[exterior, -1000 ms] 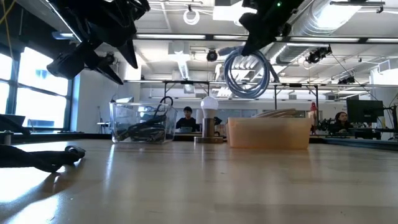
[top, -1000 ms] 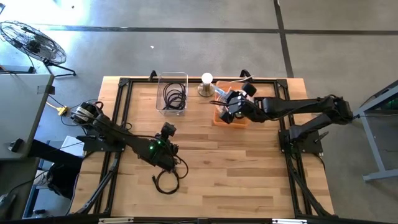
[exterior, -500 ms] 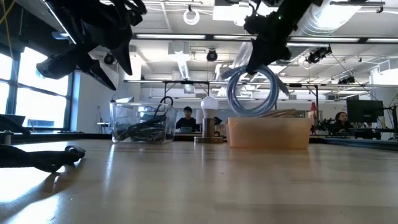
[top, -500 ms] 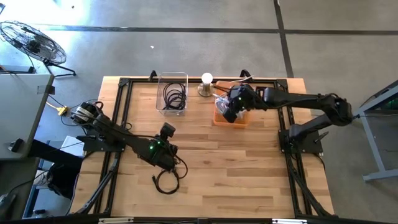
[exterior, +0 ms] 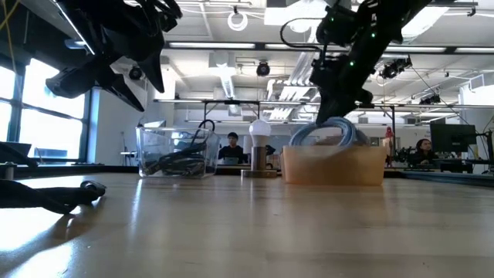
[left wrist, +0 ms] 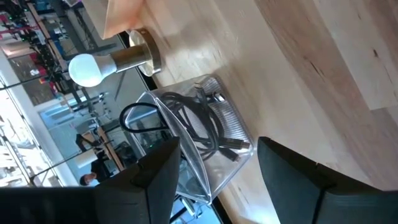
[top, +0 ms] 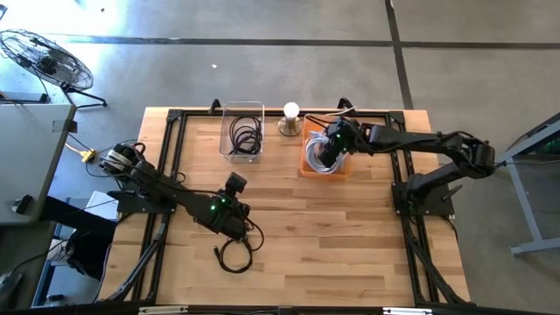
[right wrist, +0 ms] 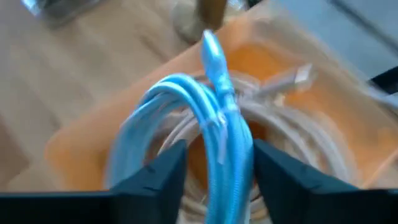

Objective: Pick & Place USB Port
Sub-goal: Put the light blue charger cable into the orange bin, then put the black charger cable into the transparent bin

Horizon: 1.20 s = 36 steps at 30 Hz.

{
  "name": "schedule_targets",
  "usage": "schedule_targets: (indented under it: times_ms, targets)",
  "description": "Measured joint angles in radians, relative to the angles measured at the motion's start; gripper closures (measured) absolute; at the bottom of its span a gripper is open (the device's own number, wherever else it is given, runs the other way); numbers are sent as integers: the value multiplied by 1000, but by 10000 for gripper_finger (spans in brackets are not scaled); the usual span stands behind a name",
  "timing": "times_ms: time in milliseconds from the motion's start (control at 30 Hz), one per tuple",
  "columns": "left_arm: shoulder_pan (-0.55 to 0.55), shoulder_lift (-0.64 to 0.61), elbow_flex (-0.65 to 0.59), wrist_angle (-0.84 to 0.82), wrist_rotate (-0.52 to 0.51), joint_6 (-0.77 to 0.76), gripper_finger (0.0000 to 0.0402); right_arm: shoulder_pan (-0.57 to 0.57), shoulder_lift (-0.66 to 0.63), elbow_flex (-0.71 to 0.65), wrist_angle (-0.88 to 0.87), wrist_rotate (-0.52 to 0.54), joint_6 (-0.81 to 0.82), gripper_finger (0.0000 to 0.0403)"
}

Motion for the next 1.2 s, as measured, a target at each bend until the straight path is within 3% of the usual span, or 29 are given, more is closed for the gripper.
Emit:
schedule_targets:
  times_ms: [200, 467, 533, 633, 800, 1200]
  targets:
    - [0, 0, 0, 0, -2, 0, 192, 32, -6, 4, 32, 47, -76, 145]
    - [0, 0, 0, -56, -11, 0, 192, 94, -70, 4, 151, 167, -192, 129]
    - [-3, 0, 0, -116, 69, 0, 192, 123, -98, 4, 164, 183, -215, 129]
    - [-17, 0, -1, -198, 271, -11, 192, 166, -132, 4, 167, 182, -224, 129]
    - [-34, 0, -1, -150, 552, -45, 192, 236, -160, 4, 194, 185, -201, 128]
    - [-41, 0, -1, 103, 951, -293, 193, 414, -159, 4, 235, 273, -203, 128]
